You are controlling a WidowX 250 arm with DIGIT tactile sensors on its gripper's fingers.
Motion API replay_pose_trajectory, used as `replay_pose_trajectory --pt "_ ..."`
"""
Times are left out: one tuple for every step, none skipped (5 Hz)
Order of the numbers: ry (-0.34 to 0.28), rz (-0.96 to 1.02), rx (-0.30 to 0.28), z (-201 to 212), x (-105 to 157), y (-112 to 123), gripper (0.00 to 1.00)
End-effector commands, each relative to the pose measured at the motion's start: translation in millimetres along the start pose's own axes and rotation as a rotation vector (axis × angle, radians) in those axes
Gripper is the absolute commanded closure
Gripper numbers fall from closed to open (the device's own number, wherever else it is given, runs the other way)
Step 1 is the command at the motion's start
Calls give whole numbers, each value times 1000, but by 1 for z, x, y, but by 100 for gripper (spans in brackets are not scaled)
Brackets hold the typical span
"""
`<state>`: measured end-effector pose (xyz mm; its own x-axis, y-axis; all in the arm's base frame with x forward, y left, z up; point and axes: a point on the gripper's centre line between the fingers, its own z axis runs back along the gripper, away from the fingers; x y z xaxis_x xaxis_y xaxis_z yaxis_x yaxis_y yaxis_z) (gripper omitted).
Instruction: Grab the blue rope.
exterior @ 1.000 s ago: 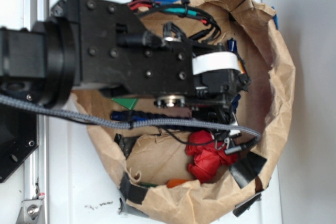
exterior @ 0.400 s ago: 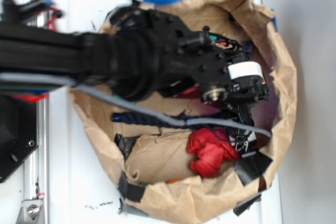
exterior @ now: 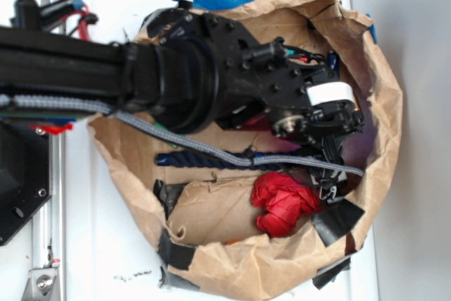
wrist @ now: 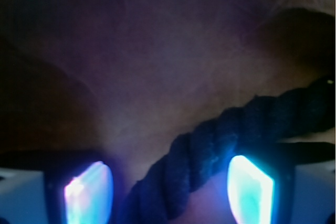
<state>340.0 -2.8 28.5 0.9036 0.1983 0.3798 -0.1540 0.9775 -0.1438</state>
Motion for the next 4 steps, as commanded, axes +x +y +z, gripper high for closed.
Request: replay_pose_trajectory --pt "-26 2 41 10 -3 -2 100" --pt "-36 0 62 10 -7 -2 100" --pt "-38 2 68 11 -12 0 100" --pt "-32 11 66 17 -15 0 100"
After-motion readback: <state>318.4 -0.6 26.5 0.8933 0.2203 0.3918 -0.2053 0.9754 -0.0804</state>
